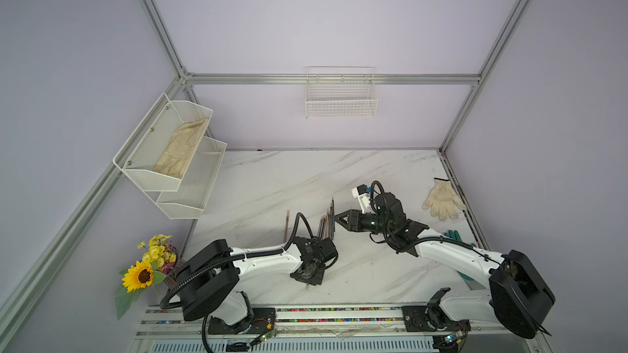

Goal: Remove the protective cover of the pencils
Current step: Pick up the pencil from the center of the board.

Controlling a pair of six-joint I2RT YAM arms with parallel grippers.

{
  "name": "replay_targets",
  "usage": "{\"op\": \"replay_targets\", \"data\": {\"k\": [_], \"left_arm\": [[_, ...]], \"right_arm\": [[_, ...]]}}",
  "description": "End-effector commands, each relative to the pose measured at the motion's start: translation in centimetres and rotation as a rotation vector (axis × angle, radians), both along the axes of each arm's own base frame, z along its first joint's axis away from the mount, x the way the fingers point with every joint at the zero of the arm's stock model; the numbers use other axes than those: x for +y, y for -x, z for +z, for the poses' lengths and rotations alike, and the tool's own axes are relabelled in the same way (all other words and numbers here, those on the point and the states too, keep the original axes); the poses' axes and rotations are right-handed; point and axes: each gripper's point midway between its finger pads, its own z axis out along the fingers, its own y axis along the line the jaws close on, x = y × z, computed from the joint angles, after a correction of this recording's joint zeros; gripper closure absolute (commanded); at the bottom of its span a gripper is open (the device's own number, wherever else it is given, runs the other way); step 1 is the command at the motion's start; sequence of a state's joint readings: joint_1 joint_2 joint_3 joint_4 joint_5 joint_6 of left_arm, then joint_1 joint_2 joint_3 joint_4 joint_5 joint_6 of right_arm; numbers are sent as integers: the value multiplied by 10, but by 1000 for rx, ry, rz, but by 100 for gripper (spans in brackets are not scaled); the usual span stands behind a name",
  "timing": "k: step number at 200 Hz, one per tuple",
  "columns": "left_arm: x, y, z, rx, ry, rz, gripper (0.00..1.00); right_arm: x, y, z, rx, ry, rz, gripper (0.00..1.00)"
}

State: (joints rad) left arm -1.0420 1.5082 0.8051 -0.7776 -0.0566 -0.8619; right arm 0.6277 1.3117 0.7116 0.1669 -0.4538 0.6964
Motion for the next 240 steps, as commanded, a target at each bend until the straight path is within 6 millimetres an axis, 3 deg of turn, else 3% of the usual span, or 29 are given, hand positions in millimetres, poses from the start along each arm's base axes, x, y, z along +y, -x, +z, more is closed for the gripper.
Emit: {"op": "replay_targets", "data": {"k": [1,62,104,141,169,173,240], "left_arm": [[4,7,-12,37,-33,17,74],[13,9,-5,20,-36,17,82],[20,4,17,-31,-42,-9,95],[27,-12,66,-154,-9,10,95],[31,-21,98,-238,21,18,95],[30,-23,102,-251,32,18,94],[23,-30,143,-376,182,-24,95]], "right_arm": [[-5,2,3,-19,-3,0,62],[-4,1,1,-16,-4,8,62],[-1,2,-1,-2,-8,24,62],[2,3,-3,10,-22,41,62],[16,12,5,21,-109,131,62],[19,12,-1,41,-111,140,62],[45,15,1,72,-150,222,61]]}}
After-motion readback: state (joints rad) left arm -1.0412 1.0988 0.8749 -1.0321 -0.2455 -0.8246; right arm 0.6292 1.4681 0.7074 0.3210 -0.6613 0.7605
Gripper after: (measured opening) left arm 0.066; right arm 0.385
